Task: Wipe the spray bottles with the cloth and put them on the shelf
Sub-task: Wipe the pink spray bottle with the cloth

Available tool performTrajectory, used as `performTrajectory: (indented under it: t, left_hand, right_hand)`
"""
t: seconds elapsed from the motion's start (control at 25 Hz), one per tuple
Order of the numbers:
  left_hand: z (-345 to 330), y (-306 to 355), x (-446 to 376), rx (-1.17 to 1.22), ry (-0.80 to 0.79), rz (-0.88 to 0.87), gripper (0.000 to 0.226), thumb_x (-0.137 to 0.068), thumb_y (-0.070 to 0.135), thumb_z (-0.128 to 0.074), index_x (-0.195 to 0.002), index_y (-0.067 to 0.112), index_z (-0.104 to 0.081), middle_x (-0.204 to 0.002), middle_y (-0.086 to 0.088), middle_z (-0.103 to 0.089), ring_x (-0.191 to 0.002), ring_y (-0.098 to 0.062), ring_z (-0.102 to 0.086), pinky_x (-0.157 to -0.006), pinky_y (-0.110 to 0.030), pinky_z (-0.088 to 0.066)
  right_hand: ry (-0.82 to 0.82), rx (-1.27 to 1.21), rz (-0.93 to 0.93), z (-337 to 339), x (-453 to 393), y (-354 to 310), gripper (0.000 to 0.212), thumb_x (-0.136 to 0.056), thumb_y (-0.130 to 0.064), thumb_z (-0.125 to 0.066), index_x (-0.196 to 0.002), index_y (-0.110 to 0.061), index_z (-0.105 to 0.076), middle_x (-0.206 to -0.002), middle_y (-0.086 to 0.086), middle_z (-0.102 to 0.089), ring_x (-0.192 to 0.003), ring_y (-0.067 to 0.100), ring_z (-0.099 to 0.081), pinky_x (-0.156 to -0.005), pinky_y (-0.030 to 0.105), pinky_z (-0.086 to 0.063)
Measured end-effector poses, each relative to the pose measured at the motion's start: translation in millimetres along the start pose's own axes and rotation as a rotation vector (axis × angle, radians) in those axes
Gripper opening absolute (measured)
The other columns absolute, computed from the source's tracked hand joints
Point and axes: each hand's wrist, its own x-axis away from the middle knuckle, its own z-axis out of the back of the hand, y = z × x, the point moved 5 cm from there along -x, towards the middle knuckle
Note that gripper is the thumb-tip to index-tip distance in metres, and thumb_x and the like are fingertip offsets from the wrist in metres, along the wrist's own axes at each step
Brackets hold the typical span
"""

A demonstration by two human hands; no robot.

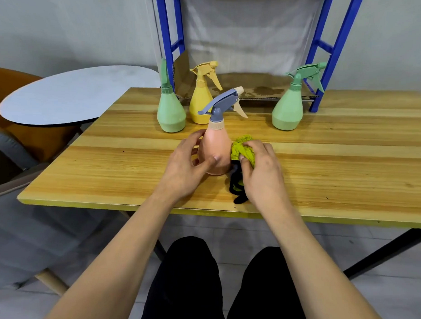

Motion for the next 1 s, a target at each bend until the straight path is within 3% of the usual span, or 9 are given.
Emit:
performTrajectory:
  t: [0.12, 0.24, 0.32, 0.44, 0.56, 0.76, 1.0]
  left_hand:
    - [1, 2, 1, 0.009, 0.042, -0.001, 0.071, -0.087, 0.036, -0.080, -0.150, 0.026, -0.048, -0.143, 0.003, -0.059, -0.122, -0.010, -0.059, -0.095, -0.039, -0.060]
    - [-1, 0, 2, 0.020, 0.053, 0.015, 0.074, -0.085, 0.038, -0.080, -0.150, 0.033, -0.045, -0.144, 0.006, -0.056, -0.121, -0.012, -0.059, -0.093, -0.040, -0.060]
    - [-3, -2, 2, 0.040, 0.007, 0.006, 0.079, -0.083, 0.042, -0.079, -0.151, 0.037, -0.040, -0.149, 0.008, -0.051, -0.126, -0.014, -0.057, -0.095, -0.041, -0.059]
    - [-6, -5, 0, 0.040, -0.039, -0.013, 0.084, -0.077, 0.049, -0.074, -0.152, 0.040, -0.037, -0.150, 0.013, -0.050, -0.132, -0.010, -0.053, -0.099, -0.044, -0.057]
    - [-14, -6, -10, 0.029, -0.039, 0.018, 0.089, -0.074, 0.057, -0.072, -0.153, 0.041, -0.034, -0.151, 0.010, -0.050, -0.134, -0.014, -0.052, -0.102, -0.047, -0.055]
    - [-40, 1, -47, -0.051, -0.039, 0.041, 0.086, -0.087, 0.035, -0.079, -0.157, 0.033, -0.029, -0.153, -0.001, -0.048, -0.135, -0.022, -0.052, -0.104, -0.050, -0.054]
    - [-78, 15, -97, -0.120, -0.049, 0.026, 0.084, -0.090, 0.031, -0.078, -0.158, 0.027, -0.028, -0.151, -0.006, -0.050, -0.134, -0.027, -0.053, -0.107, -0.051, -0.051]
  right_hand:
    - [0.029, 0.210, 0.034, 17, 0, -3, 0.038, -0.094, -0.018, -0.061, -0.132, -0.016, -0.058, -0.125, 0.010, -0.057, -0.113, 0.034, -0.054, -0.097, 0.044, -0.044]
    - [-0.081, 0.512, -0.006, 16, 1, 9, 0.043, -0.085, -0.040, -0.064, -0.126, -0.031, -0.063, -0.122, 0.005, -0.057, -0.122, 0.033, -0.051, -0.112, 0.054, -0.032]
    - [-0.155, 0.478, 0.035, 15, -3, 18, 0.043, -0.084, -0.046, -0.062, -0.127, -0.037, -0.063, -0.132, 0.001, -0.055, -0.137, 0.030, -0.042, -0.121, 0.055, -0.018]
    - [-0.275, 0.290, 0.052, 11, -7, 32, 0.047, -0.089, -0.039, -0.063, -0.135, -0.035, -0.058, -0.153, -0.004, -0.043, -0.148, 0.024, -0.029, -0.121, 0.046, -0.024]
    - [-0.209, 0.233, 0.024, 12, -13, 48, 0.044, -0.091, -0.033, -0.066, -0.135, -0.031, -0.058, -0.153, -0.001, -0.043, -0.148, 0.026, -0.028, -0.119, 0.046, -0.030]
    - [-0.103, 0.269, -0.043, 23, -30, 70, 0.042, -0.092, -0.031, -0.066, -0.134, -0.028, -0.059, -0.153, 0.004, -0.045, -0.148, 0.029, -0.030, -0.118, 0.051, -0.031]
    - [-0.094, 0.233, -0.033, 23, -39, 80, 0.042, -0.093, -0.030, -0.066, -0.134, -0.025, -0.060, -0.152, 0.006, -0.045, -0.148, 0.030, -0.027, -0.121, 0.049, -0.026]
